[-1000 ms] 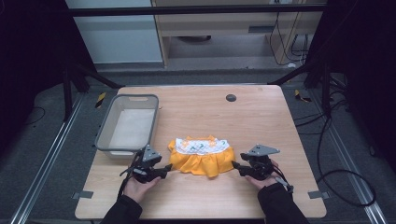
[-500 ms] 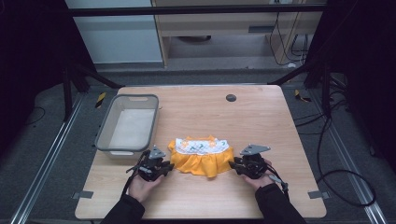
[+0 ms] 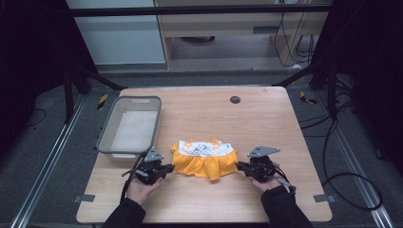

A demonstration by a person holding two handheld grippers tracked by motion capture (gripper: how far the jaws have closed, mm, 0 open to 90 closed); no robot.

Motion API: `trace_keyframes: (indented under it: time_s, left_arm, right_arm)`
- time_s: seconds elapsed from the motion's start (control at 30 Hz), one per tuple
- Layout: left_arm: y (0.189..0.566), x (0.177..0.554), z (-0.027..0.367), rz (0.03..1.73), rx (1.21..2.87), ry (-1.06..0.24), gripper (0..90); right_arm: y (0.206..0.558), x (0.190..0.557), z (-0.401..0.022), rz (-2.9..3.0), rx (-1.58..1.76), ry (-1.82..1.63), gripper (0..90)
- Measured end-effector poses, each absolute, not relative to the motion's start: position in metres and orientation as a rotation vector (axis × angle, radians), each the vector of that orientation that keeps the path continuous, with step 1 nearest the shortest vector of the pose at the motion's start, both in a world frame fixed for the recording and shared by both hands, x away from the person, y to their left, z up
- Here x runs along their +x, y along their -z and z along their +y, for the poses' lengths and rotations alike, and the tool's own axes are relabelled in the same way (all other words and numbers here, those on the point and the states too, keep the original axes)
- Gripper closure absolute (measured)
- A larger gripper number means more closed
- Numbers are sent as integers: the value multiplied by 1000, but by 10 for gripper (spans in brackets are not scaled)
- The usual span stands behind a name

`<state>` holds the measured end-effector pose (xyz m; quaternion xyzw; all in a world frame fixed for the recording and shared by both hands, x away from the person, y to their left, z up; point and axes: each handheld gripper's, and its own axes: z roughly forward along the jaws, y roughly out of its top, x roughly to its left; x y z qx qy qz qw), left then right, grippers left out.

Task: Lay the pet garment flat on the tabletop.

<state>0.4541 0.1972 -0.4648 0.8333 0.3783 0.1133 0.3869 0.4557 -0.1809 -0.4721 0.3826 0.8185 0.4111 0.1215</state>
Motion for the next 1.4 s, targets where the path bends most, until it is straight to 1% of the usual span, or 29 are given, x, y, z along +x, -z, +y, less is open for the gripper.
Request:
trace_keyframes:
  time_s: [0.1,0.13,0.17,0.23,0.27,0.4,0.43,0.57,0.63,0.73,0.8,0.83,0.87,0.9,0.93,0.97,1.03,1.07,1.1,1.17,1.2,1.23,1.3,1.33,1.37,1.4]
  left_arm:
    - [453,438,204,925,2091,-278,878]
    - [453,438,204,925,2091,-278,878]
    - [448,431,208,913,2084,-260,878]
    - [445,427,210,902,2083,-270,878]
    - [442,421,214,901,2073,-254,878]
    - [441,412,218,899,2069,-237,877]
    - [443,409,219,903,2076,-225,877]
    - [450,399,219,927,2109,-198,875]
    - [457,391,213,922,2163,-237,871]
    - [462,389,208,914,2197,-252,864]
    - [472,390,202,912,2261,-304,851]
    - [474,391,201,916,2275,-325,825]
    - [476,391,201,921,2289,-353,775]
    - [476,391,201,921,2289,-353,700]
    - [476,391,201,914,2285,-374,700]
    - [474,391,204,899,2245,-408,565]
    - [468,390,208,890,2177,-413,478]
    - [468,390,208,890,2177,-413,446]
    - [465,390,211,892,2139,-414,415]
    - [464,390,212,893,2124,-418,411]
    - [462,390,214,896,2107,-426,411]
    - [457,391,216,897,2083,-441,410]
    - [450,393,219,897,2046,-458,410]
    - [450,393,219,897,2046,-458,410]
    - [441,396,222,898,2008,-468,412]
    - [441,396,222,898,2008,-468,412]
  right_arm:
    - [463,444,-183,2387,1067,-1231,871]
    - [463,444,-183,2387,1067,-1231,871]
    - [456,437,-185,2380,1043,-1269,871]
    - [454,434,-185,2384,1038,-1281,870]
    - [450,427,-185,2391,1021,-1301,871]
    - [448,417,-186,2409,1016,-1317,870]
    - [448,408,-190,2423,1015,-1323,869]
    - [454,399,-193,2437,1032,-1296,867]
    - [462,392,-195,2463,1049,-1237,864]
    - [468,392,-196,2472,1063,-1201,859]
    - [475,395,-195,2486,1086,-1142,836]
    - [478,395,-194,2489,1093,-1126,829]
    - [480,396,-193,2495,1091,-1101,821]
    - [481,396,-193,2492,1084,-1094,792]
    - [481,396,-193,2492,1084,-1094,792]
    - [479,396,-194,2471,1072,-1111,747]
    - [476,395,-195,2441,1065,-1145,701]
    - [476,395,-195,2441,1065,-1145,701]
    - [472,395,-197,2406,1053,-1201,684]
    - [470,395,-197,2381,1057,-1223,656]
    - [470,395,-197,2381,1057,-1223,656]
    - [467,397,-197,2349,1046,-1246,618]
    - [463,399,-197,2308,1030,-1266,571]
    - [462,401,-197,2290,1029,-1274,553]
    - [459,403,-198,2267,1028,-1286,537]
    - [459,403,-198,2267,1028,-1286,537]
